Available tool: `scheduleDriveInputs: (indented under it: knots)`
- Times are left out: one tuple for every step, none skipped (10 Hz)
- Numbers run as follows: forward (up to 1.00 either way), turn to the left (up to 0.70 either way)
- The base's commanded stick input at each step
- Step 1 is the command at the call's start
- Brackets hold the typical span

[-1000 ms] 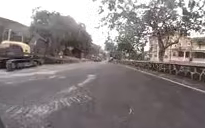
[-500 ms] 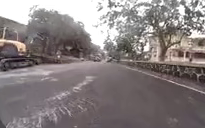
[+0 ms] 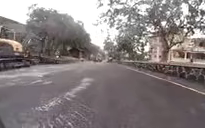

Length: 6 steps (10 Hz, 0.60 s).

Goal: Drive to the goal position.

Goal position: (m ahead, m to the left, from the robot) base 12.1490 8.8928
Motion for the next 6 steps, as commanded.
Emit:
scheduleDriveInputs:
  knots:
    - [0.7,0.0]
    - [0.7,0.0]
    - [0.7,0.0]
    - [0.7,0.0]
    - [0.7,0.0]
    - [0.7,0.0]
